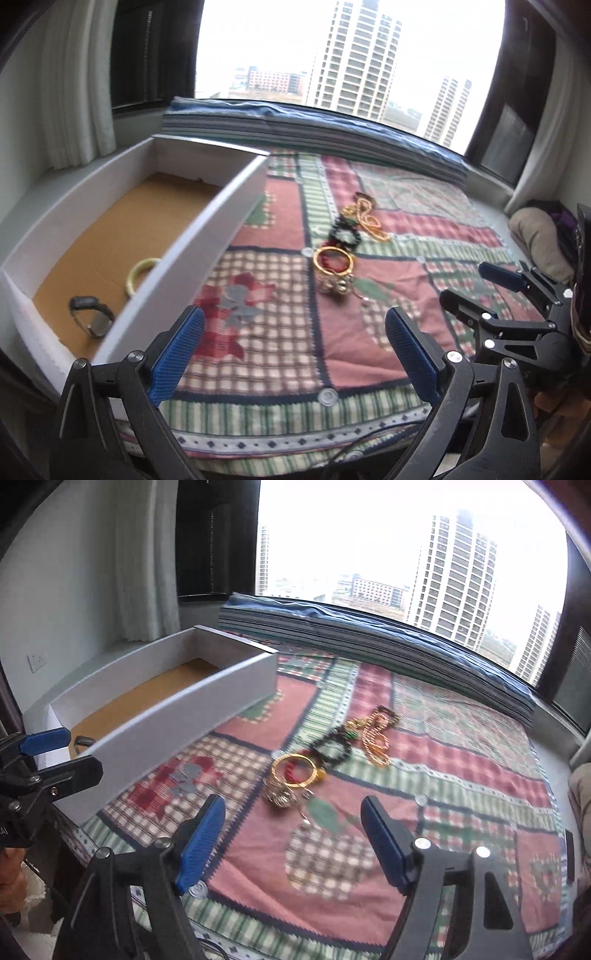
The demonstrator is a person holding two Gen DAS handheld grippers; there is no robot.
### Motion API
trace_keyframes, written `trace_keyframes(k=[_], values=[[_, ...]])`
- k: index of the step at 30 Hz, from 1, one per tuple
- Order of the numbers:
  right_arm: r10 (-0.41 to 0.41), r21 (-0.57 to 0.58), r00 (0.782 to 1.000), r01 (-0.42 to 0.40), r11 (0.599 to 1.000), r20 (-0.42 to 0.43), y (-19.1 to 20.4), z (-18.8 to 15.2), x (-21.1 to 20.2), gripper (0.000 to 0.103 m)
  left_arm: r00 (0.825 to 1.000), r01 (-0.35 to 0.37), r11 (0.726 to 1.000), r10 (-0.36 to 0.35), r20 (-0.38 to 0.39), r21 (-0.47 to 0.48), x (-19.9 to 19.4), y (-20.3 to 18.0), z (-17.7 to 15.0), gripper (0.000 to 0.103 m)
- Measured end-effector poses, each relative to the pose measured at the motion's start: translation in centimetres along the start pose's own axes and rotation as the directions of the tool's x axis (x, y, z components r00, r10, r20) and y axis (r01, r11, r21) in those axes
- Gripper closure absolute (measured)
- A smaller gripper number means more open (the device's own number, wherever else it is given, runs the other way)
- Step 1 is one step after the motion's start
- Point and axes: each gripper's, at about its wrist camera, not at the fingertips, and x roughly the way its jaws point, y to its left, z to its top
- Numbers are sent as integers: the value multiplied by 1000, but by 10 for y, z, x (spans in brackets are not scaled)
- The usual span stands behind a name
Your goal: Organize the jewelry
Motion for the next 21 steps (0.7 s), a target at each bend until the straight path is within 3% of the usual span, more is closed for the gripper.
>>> trace_keyframes(k=[6,11,16,21], values=[[-109,68,992,113,991,-61,-42,-60,-22,26,994,77,993,-69,-89,86,12,-50,-20,4],[-109,137,990,120,983,-85,-54,-90,-29,26,994,78,989,-67,-91,128,8,-66,-26,4],[-80,149,992,94,984,-95,-49,-95,-25,26,994,65,990,-54,-96,123,7,-64,-30,4],[-64,132,997,70,989,-45,-37,-86,-36,26,995,53,994,-44,-89,98,6,-56,-31,4]])
